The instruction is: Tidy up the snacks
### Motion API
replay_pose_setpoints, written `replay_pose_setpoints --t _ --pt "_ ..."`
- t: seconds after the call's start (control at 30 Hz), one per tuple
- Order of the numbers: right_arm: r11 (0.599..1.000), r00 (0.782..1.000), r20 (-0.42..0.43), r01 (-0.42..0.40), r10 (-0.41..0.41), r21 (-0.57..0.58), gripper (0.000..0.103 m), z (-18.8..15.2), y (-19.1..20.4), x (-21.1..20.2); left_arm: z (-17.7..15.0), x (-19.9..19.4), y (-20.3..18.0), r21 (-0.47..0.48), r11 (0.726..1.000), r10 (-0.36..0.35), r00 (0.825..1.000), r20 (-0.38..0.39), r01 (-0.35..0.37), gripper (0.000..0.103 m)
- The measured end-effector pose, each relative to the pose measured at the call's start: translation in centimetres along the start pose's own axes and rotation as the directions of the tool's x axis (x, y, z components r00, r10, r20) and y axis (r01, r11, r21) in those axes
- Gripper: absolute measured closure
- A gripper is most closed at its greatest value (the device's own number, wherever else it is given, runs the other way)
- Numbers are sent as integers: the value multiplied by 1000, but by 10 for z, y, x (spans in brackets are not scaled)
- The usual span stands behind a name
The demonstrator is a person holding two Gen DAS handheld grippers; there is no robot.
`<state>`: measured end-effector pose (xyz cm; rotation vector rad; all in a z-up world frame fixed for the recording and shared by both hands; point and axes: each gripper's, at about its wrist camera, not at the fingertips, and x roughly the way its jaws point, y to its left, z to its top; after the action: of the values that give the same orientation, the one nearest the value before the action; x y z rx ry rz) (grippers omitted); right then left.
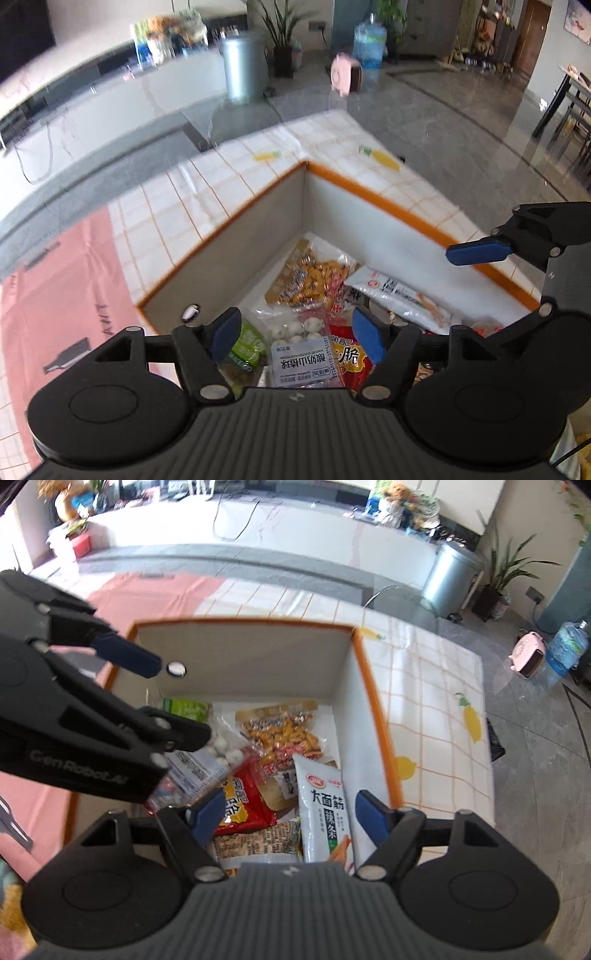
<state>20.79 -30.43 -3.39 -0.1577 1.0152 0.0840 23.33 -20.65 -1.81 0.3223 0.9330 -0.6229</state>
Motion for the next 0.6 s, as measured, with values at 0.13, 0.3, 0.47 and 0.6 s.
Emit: replay_pose_setpoints --t 0.13,0.3,0.47,0.6 --pt "996 997 68 -33 27 77 25 -5 -2 -41 -10 -42 -5 8 999 37 992 119 -38 22" --pt "987 980 193 -71 42 147 25 -22 8 -94 -28 -97 -15 8 995 96 962 254 -101 22" --pt "980 943 333 -86 21 180 25 -48 30 -141 -53 -145 -22 -35 984 174 911 373 -173 22" --pt "984 918 392 -5 -66 178 25 -68 60 -167 -76 -170 -25 -116 967 256 868 425 -229 20"
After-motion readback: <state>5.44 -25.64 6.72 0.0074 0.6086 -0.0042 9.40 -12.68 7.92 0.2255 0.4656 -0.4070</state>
